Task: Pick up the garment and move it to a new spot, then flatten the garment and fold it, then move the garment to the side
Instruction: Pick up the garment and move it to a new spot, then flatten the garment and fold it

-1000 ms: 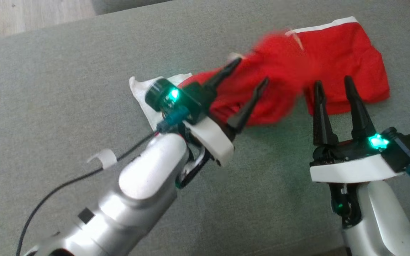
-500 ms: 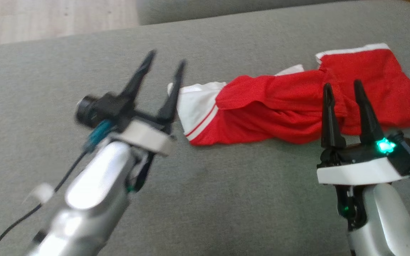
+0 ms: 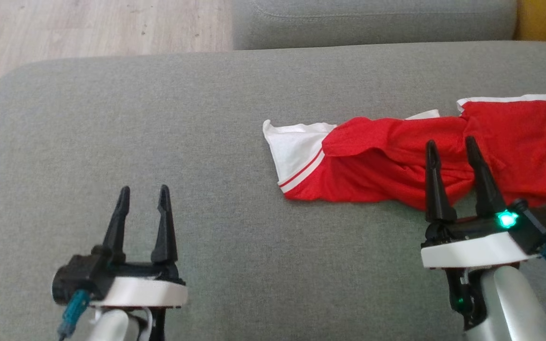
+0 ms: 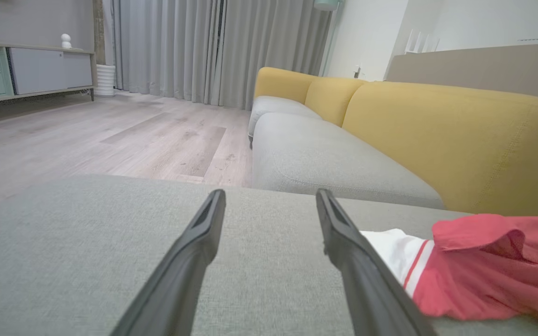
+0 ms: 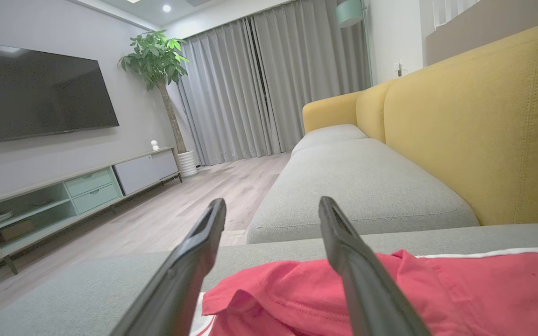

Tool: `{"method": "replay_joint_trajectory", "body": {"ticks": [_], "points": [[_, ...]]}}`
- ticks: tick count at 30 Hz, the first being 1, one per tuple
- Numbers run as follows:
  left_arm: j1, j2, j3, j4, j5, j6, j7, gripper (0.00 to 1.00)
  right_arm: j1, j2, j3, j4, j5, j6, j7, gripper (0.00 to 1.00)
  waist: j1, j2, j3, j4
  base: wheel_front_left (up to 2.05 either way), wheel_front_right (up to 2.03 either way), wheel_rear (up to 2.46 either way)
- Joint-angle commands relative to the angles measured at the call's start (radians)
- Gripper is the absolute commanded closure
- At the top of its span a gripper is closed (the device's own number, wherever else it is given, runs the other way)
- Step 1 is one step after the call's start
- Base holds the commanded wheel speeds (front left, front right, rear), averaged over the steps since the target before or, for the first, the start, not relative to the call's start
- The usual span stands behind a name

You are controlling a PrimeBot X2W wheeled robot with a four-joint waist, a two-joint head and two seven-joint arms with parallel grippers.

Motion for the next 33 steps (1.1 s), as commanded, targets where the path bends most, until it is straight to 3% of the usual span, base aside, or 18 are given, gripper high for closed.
{"method": "replay_joint_trajectory", "body": {"ticks": [1,12,23,33], "points": [[-0.038,-0.015,0.059,-0.046,0.029,-0.019,-0.009,0.00,-0.014,-0.001,0.026,-0.028,-0.007,0.007,-0.006,0.00,0.0001,0.0000,-0.005,0.004,0.00,0.00,0.00],[-0.029,-0.095,0.139,-0.047,0.131,-0.113,-0.009,0.00,-0.009,-0.001,0.041,-0.021,-0.007,0.007,-0.006,0.00,0.0001,0.0000,-0.014,-0.004,0.00,0.00,0.00],[-0.041,-0.133,0.158,-0.027,0.169,-0.160,-0.009,0.00,-0.047,-0.001,0.074,0.000,-0.062,0.007,-0.005,0.00,0.0001,0.0000,0.021,0.035,0.00,0.00,0.00],[-0.082,-0.147,0.147,-0.001,0.161,-0.177,-0.009,0.00,-0.279,-0.001,0.257,0.204,-0.160,0.007,0.242,0.00,0.0001,0.0000,0.081,0.136,0.00,0.00,0.00]]}}
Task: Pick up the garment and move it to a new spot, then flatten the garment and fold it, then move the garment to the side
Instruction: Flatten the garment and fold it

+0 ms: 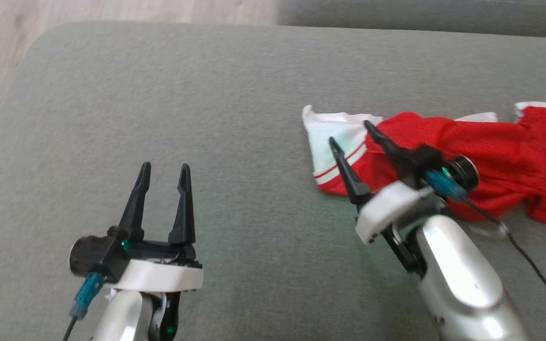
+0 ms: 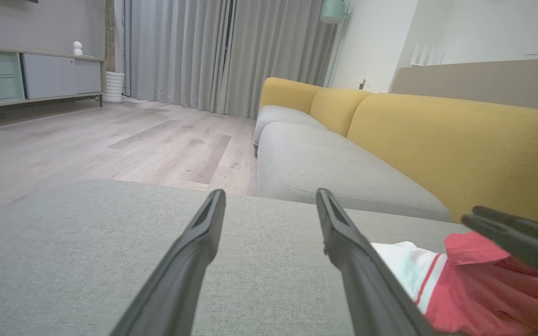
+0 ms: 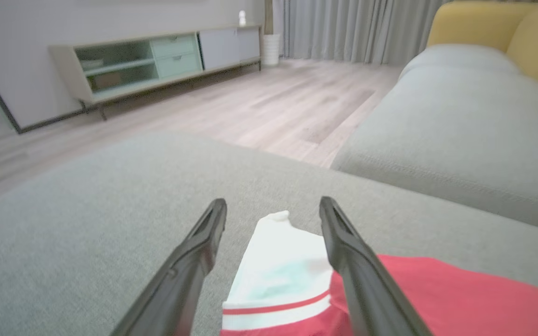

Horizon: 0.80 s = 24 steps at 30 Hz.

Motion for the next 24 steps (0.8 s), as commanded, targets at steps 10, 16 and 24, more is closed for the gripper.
{"method": "replay_joint_trajectory", "body": {"ticks": [10,16,24], "points": [[-0.069,0.000,-0.035,-0.031,-0.060,0.026,-0.009,0.00,-0.230,0.002,0.049,0.322,0.004,0.007,0.159,0.00,-0.0002,0.0000,0.045,0.108,0.00,0.00,0.00],[-0.076,0.000,-0.062,-0.032,-0.079,0.040,-0.009,0.00,-0.282,0.002,0.040,0.476,0.031,0.007,0.205,0.00,-0.0002,0.0000,0.060,0.144,0.00,0.00,0.00],[-0.079,0.000,-0.081,-0.033,-0.093,0.052,-0.009,0.00,-0.333,0.002,0.055,0.525,0.107,0.007,0.114,1.00,-0.0002,0.0000,0.061,0.160,0.00,0.00,0.00]]}}
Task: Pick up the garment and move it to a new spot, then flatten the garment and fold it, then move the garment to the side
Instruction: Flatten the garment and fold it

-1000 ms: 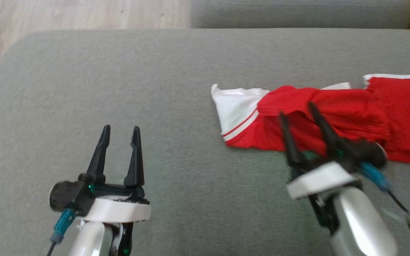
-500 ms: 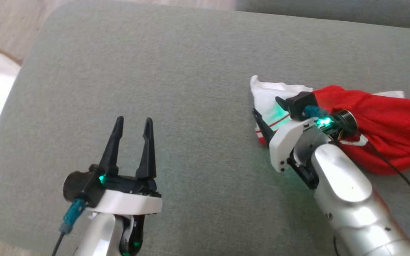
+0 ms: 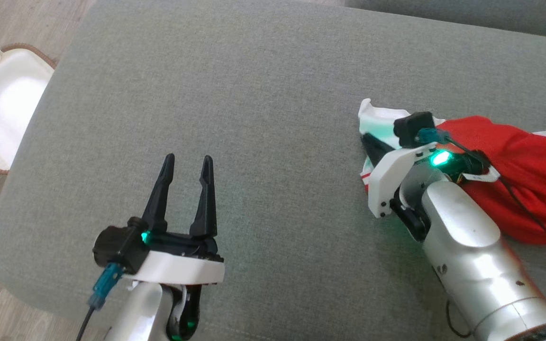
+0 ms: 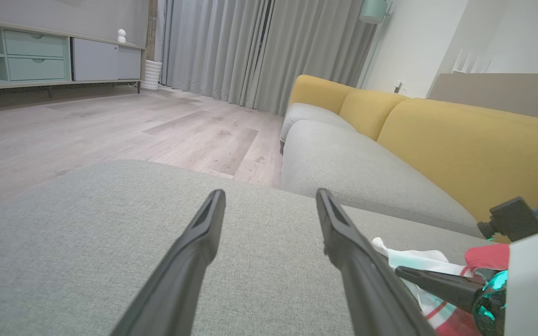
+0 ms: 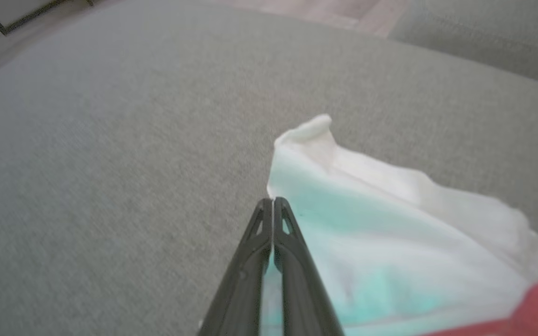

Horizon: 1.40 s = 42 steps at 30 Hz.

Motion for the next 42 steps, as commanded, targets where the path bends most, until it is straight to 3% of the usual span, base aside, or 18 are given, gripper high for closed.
{"method": "replay_joint_trajectory", "body": {"ticks": [1,6,9,16,20,23,24,25,26,29,33,36,42], "points": [[-0.033,0.002,0.025,-0.033,-0.003,0.006,-0.009,0.00,-0.044,0.013,0.018,-0.038,0.018,0.007,-0.051,1.00,0.0000,0.0000,-0.001,-0.002,0.00,0.00,0.00],[-0.024,0.002,0.026,-0.032,0.002,0.007,-0.009,0.00,-0.144,0.013,-0.009,-0.076,0.065,0.007,-0.258,1.00,0.0000,0.0000,-0.009,-0.011,0.00,0.00,0.00],[-0.023,0.002,0.025,-0.029,0.005,0.005,-0.009,0.00,-0.196,0.013,-0.021,-0.083,0.070,0.007,-0.329,1.00,0.0000,0.0000,-0.014,-0.012,0.00,0.00,0.00],[-0.023,0.002,0.028,-0.030,0.013,0.001,-0.009,0.00,-0.284,0.013,0.003,-0.262,0.103,0.007,-0.380,1.00,0.0000,0.0000,-0.040,-0.012,0.00,0.00,0.00],[-0.014,0.002,0.033,-0.031,0.015,0.002,-0.009,0.00,-0.201,0.013,0.104,-0.336,0.104,0.007,-0.381,1.00,0.0000,0.0000,-0.057,-0.015,0.00,0.00,0.00],[0.000,0.002,0.050,-0.033,0.020,0.002,-0.009,0.00,-0.081,0.013,0.265,-0.371,0.134,0.007,-0.381,1.00,0.0000,0.0000,-0.074,-0.030,0.00,0.00,0.00],[0.004,0.002,0.054,-0.033,0.021,0.001,-0.009,0.00,-0.053,0.013,0.306,-0.374,0.153,0.007,-0.381,0.83,0.0000,0.0000,-0.078,-0.034,0.00,0.00,0.00],[0.007,0.002,0.059,-0.032,0.022,0.001,-0.009,0.00,-0.026,0.013,0.348,-0.380,0.175,0.007,-0.381,0.13,0.0000,0.0000,-0.084,-0.038,0.00,0.00,0.00],[0.009,0.002,0.063,-0.033,0.024,0.000,-0.009,0.00,-0.004,0.013,0.389,-0.386,0.195,0.007,-0.378,0.00,0.0000,0.0000,-0.089,-0.043,0.00,0.00,0.00],[0.015,0.002,0.080,-0.038,0.029,0.000,-0.009,0.00,0.035,0.013,0.468,-0.396,0.211,0.007,-0.365,0.00,0.0000,0.0000,-0.103,-0.065,0.00,0.00,0.00],[0.028,0.002,0.104,-0.040,0.039,-0.003,-0.009,0.00,0.062,0.013,0.439,-0.393,0.199,0.007,-0.367,0.00,0.0000,0.0000,-0.129,-0.099,0.00,0.00,0.00],[0.040,0.002,0.118,-0.045,0.042,-0.006,-0.009,0.00,0.081,0.013,0.354,-0.390,0.163,0.007,-0.372,0.00,0.0000,0.0000,-0.149,-0.125,0.00,0.00,0.00],[0.055,0.002,0.131,-0.063,0.044,-0.009,-0.009,0.00,0.180,0.013,0.091,-0.411,0.050,0.007,-0.380,0.00,0.0000,0.0000,-0.177,-0.179,0.00,0.00,0.00]]}}
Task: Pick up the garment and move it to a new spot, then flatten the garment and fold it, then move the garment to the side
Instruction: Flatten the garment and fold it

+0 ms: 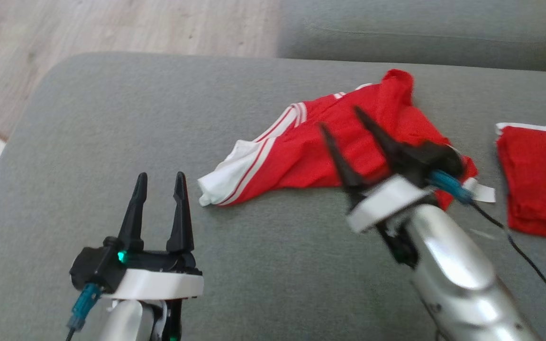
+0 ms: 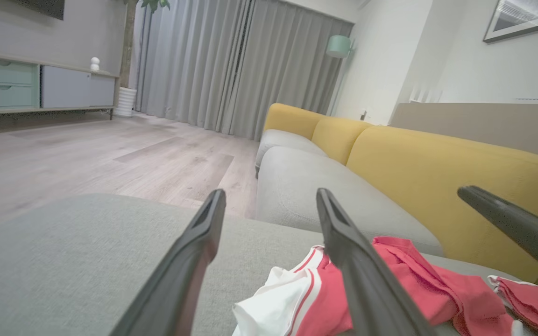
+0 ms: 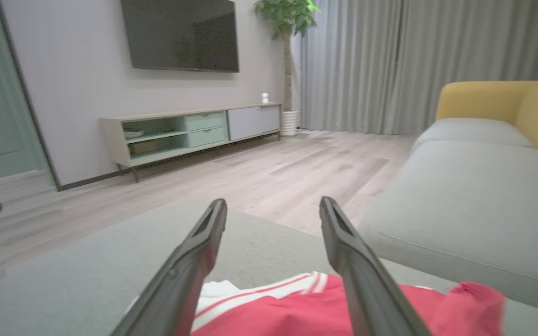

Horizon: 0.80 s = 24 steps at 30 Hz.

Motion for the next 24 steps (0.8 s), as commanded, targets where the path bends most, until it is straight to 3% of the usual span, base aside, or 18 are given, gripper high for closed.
{"method": "replay_joint_trajectory", "body": {"ticks": [1,7,13,18,24], "points": [[-0.024,0.002,0.038,-0.043,0.015,-0.002,-0.008,0.00,0.034,0.019,-0.054,-0.052,-0.027,0.007,-0.010,0.00,0.0001,0.0000,-0.014,-0.027,0.00,0.00,0.00],[-0.008,0.002,0.051,-0.055,0.020,-0.005,-0.008,0.00,0.224,0.019,-0.271,-0.218,-0.062,0.007,-0.011,0.00,0.0001,0.0000,-0.013,-0.085,0.00,0.00,0.00],[-0.007,0.002,0.057,-0.054,0.025,-0.010,-0.008,0.00,0.333,0.019,-0.342,-0.293,-0.036,0.007,-0.011,0.00,0.0001,0.0000,0.001,-0.123,0.00,0.00,0.00],[-0.024,0.002,0.050,-0.053,0.027,-0.014,-0.008,0.00,0.333,0.019,-0.343,-0.314,-0.047,0.007,-0.011,0.00,0.0001,0.0000,0.025,-0.130,0.00,0.00,0.00],[-0.068,0.002,0.019,-0.053,0.023,-0.019,-0.008,0.00,0.214,0.019,-0.374,-0.296,-0.121,0.007,0.027,0.00,0.0001,0.0000,0.095,-0.084,0.00,0.00,0.00]]}}
